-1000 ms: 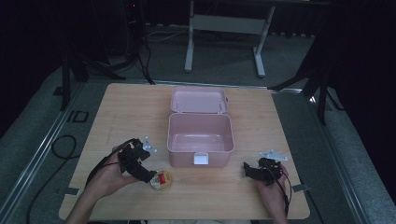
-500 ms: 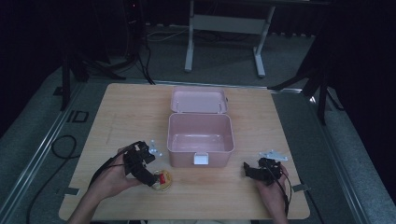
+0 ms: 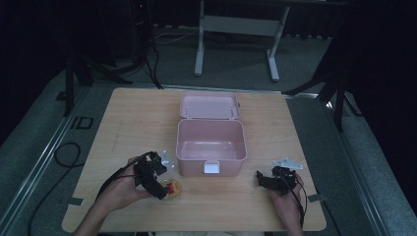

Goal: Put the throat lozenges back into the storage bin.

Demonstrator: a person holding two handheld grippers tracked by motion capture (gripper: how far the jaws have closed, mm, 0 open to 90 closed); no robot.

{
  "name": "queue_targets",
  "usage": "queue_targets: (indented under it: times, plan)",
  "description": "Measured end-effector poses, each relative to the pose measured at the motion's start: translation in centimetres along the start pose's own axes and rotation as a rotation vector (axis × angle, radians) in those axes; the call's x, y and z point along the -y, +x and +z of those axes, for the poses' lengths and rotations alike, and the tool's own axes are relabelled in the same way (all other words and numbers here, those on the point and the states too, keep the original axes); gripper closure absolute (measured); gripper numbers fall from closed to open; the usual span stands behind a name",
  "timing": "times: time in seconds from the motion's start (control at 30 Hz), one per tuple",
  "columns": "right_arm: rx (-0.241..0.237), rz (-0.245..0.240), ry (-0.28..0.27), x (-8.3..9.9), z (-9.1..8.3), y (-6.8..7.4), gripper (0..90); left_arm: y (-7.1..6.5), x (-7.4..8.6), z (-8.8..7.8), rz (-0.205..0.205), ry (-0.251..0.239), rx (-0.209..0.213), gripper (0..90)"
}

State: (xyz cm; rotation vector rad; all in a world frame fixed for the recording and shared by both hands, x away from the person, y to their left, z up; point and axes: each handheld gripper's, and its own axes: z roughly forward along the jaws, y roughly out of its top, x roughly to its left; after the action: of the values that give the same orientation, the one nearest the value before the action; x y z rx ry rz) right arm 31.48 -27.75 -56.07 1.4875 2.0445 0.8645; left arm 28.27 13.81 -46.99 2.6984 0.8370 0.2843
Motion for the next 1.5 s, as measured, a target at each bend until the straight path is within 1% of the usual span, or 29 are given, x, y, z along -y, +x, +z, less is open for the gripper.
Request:
queue_targets:
  times: [0.37,0.53,0.7,0.8,0.9,1.13,1.27,1.47,1.5]
  plan:
    - [0.0,0.0,0.0,0.0,0.0,0.0,12.0,-0.2,-0.3,0.9,0.02,0.047,0.021,14.4]
    - [0.0,0.0,0.0,0.0,0.0,0.0,12.0,-0.4,-0.5,1.3,0.03,0.059,0.03,13.9]
    - [0.0,0.0,0.0,0.0,0.0,0.0,12.0,-0.7,-0.6,1.7,0.059,0.07,0.042,13.8]
    - [0.0,0.0,0.0,0.0,0.0,0.0,12.0,-0.9,-0.7,2.1,0.081,0.085,0.056,13.8]
    - [0.0,0.0,0.0,0.0,0.0,0.0,12.0,-1.2,-0.8,2.6,0.097,0.103,0.058,13.8]
    - [0.0,0.0,0.0,0.0,0.0,0.0,12.0,-1.5,-1.0,3.7,0.123,0.13,0.072,13.8]
    - [0.0,0.0,0.0,0.0,0.0,0.0,12.0,-1.8,-1.2,4.2,0.133,0.139,0.068,13.8]
    - [0.0,0.0,0.0,0.0,0.0,0.0,12.0,-1.9,-1.3,4.9,0.151,0.158,0.055,13.8]
    - [0.0,0.0,0.0,0.0,0.0,0.0,12.0,-1.9,-1.3,5.0,0.152,0.161,0.06,13.8]
